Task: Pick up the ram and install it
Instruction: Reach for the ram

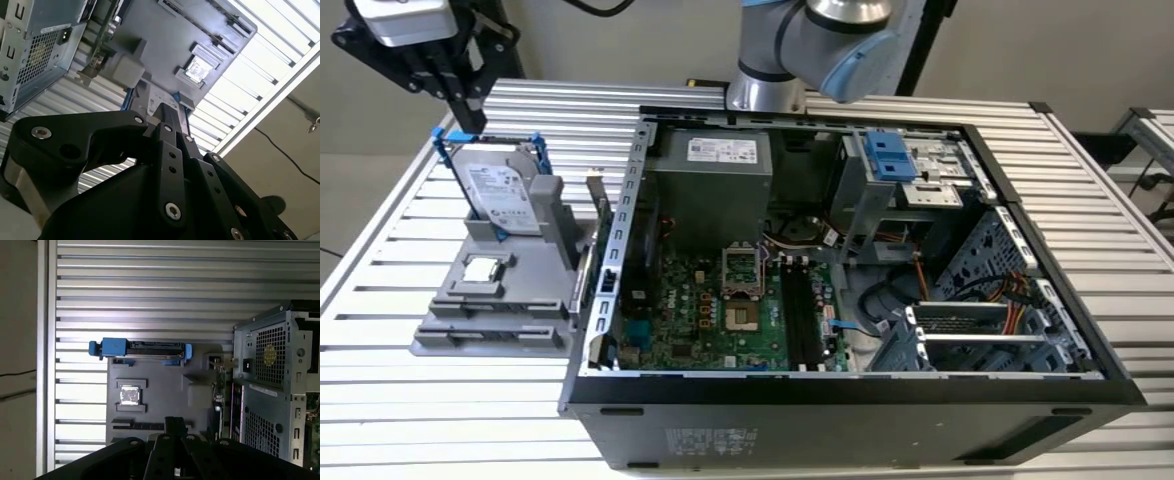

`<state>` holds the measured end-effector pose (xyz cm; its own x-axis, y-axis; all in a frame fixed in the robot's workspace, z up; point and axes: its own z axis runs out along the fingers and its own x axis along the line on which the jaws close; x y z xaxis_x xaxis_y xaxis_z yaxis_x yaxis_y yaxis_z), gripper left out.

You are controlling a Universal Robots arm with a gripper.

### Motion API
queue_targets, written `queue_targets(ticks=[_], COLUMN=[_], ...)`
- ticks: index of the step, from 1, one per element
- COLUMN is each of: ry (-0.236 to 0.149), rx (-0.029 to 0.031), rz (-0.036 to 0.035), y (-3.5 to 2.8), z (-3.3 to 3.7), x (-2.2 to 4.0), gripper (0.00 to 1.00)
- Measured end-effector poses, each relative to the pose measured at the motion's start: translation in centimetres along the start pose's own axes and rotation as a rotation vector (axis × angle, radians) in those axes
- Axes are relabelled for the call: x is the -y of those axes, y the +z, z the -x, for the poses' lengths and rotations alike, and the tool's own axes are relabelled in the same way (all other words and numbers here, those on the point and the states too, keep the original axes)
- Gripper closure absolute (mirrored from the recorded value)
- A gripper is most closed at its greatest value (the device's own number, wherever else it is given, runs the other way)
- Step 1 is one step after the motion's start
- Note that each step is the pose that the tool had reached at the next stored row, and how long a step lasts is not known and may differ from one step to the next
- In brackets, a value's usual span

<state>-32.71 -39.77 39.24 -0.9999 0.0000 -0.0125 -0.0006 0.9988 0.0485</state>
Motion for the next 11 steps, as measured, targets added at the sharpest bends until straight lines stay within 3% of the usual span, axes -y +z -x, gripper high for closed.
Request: queue_targets(ticks=[11], ry=[-0.013], rx=[-0.0015], rz=[0.0002], y=[0.0], z=[-1.23], x=[-0.02], gripper=[1.0])
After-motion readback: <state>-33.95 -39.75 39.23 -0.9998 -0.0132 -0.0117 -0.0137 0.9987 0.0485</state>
